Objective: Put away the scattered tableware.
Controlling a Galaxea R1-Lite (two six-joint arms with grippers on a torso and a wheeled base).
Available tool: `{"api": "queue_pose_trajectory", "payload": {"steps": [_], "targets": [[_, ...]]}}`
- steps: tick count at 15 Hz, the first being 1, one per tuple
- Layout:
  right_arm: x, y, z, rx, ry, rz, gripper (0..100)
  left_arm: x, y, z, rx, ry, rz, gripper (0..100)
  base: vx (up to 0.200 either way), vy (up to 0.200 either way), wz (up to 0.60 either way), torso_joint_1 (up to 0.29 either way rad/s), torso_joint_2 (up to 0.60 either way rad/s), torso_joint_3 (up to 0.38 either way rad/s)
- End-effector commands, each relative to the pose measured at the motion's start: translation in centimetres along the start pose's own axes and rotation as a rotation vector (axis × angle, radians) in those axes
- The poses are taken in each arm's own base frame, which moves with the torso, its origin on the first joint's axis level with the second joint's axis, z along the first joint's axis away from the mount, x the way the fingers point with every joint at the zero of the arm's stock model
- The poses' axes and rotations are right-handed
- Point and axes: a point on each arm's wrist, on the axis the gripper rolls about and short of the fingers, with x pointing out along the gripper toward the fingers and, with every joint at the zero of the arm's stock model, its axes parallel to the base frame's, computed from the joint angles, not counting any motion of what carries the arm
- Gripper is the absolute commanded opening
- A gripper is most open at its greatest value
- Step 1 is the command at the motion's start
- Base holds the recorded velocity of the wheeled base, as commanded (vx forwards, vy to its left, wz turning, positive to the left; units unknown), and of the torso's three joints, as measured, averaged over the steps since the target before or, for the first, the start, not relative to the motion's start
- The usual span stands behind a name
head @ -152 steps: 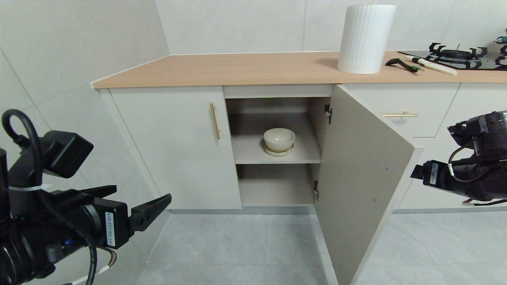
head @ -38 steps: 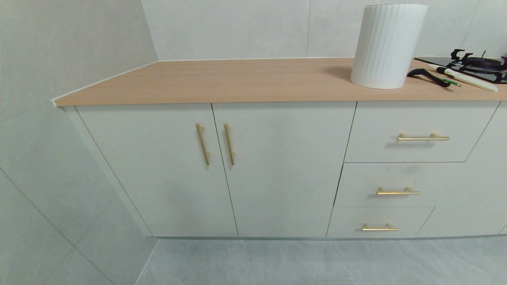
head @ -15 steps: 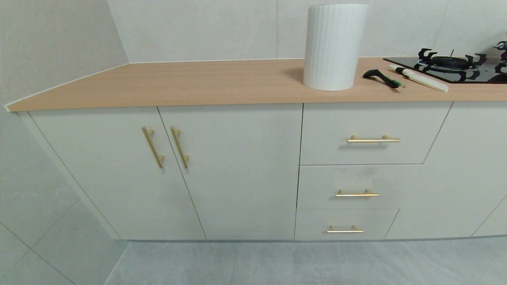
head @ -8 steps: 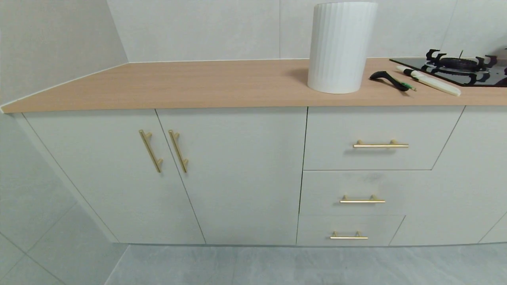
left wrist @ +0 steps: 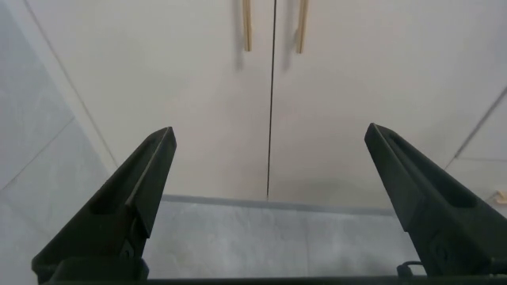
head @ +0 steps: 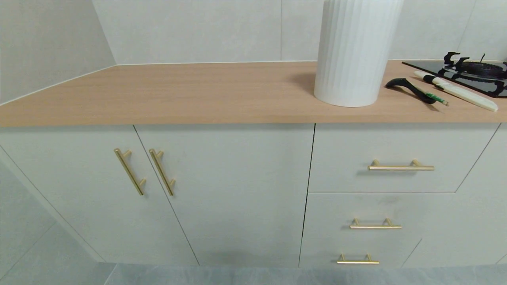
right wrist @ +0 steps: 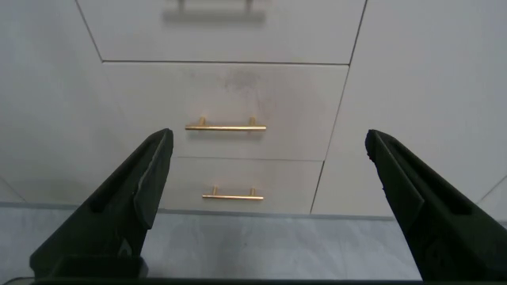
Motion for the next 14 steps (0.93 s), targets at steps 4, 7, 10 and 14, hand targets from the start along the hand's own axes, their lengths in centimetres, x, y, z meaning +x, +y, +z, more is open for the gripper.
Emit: {"api": "queue_pose_trajectory", "payload": {"steps": [4,7,10,14], "targets": [[0.01,0.00,-0.01,-0.004,0.002,0.000,100,0.00,0.00,0.01,-0.001,-0.001,0.001,100,0.000,0.000,0.00,0.000,0.00,0.000],[0.01,0.00,0.01,-0.003,0.000,0.000,100,0.00,0.00,0.01,-0.001,-0.001,0.001,100,0.000,0.000,0.00,0.000,0.00,0.000],[0.01,0.00,0.01,-0.004,0.000,0.000,100,0.00,0.00,0.01,-0.001,-0.001,0.001,100,0.000,0.000,0.00,0.000,0.00,0.000],[0.37,-0.02,0.15,-0.013,0.046,0.010,100,0.00,0.00,0.01,-0.001,-0.001,0.001,100,0.000,0.000,0.00,0.000,0.00,0.000]]}}
